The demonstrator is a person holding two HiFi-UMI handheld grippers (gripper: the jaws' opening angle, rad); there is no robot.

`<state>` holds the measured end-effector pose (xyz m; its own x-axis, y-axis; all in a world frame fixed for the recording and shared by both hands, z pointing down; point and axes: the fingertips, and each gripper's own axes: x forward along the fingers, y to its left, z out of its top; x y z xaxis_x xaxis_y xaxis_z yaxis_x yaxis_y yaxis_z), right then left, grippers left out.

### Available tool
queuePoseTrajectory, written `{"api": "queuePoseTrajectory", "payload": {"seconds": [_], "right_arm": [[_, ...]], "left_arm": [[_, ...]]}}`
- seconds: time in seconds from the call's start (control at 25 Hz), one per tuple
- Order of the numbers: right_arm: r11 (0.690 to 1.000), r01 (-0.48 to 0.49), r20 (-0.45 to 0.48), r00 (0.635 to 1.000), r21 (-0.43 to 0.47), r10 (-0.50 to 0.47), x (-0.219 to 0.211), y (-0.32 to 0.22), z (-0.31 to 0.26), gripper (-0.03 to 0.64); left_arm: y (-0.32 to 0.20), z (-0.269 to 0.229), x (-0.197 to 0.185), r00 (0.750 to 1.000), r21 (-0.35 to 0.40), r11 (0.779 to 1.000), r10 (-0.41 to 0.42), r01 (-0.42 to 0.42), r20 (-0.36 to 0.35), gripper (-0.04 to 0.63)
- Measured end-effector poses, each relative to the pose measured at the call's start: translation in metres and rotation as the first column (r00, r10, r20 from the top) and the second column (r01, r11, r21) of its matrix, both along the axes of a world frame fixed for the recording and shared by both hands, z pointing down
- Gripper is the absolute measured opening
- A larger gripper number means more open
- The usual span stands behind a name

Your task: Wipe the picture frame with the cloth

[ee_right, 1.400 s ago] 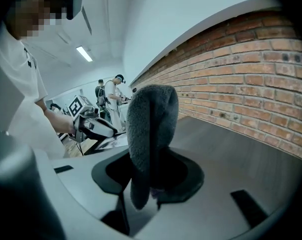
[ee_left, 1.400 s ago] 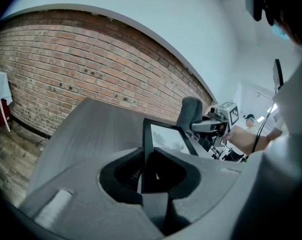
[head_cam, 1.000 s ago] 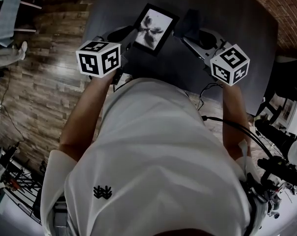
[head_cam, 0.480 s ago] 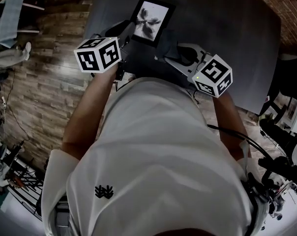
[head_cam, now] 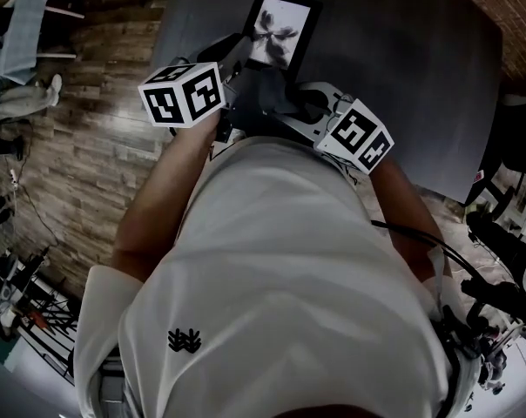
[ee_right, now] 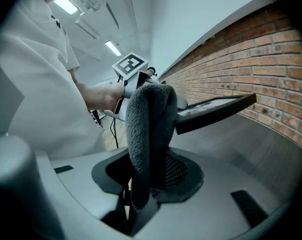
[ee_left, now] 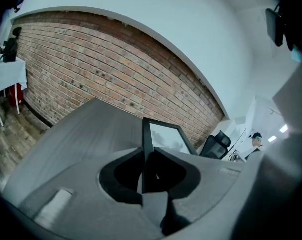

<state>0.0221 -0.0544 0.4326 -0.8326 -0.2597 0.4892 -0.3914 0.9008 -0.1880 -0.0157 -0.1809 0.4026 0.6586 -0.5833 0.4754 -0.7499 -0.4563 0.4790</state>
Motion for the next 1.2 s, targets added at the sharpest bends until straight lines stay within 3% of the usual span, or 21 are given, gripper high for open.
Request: {"api": "queuePoseTrajectory", "payload": {"seconds": [0.36, 0.52, 0.72, 0.96, 1.08, 1.2], "right_arm": [[0.997, 0.07, -0.079, 0.995, 0.043, -0.066, -0.031, -0.007, 0.02, 0.146], [0.993, 0.122, -0.115, 0.986, 0.003, -0.121, -0.018, 0.006, 0.035, 0.146], [0.998, -0.004, -0.173, 0.985, -0.068, -0.008, 0.037, -0.017, 0.058, 0.146], [0.965, -0.238, -0.042, 0.971, -0.115, 0.234, 0.092, -0.085, 0.021, 0.146], [0.952, -0.259, 0.06, 0.96, -0.165, 0.272, 0.092, -0.104, 0.001, 0.146], [0.949, -0.212, 0.182, 0.949, -0.232, 0.257, 0.075, -0.103, -0.015, 0.146]], "left_arm": [[0.008, -0.004, -0.001, 0.999, -0.023, 1.0, -0.01, 0.009, -0.039, 0.074], [0.0, -0.015, -0.009, 0.998, 0.004, 0.999, -0.039, 0.039, -0.043, 0.075], [-0.007, -0.029, -0.028, 0.998, 0.042, 0.998, -0.053, 0.055, -0.036, 0.074], [0.007, -0.028, -0.013, 0.998, 0.039, 0.999, -0.024, 0.026, -0.052, 0.074], [0.012, -0.026, -0.005, 0.996, 0.033, 0.999, 0.007, -0.004, -0.085, 0.074], [0.015, -0.026, -0.001, 0.995, 0.028, 0.999, 0.02, -0.018, -0.103, 0.074]]}}
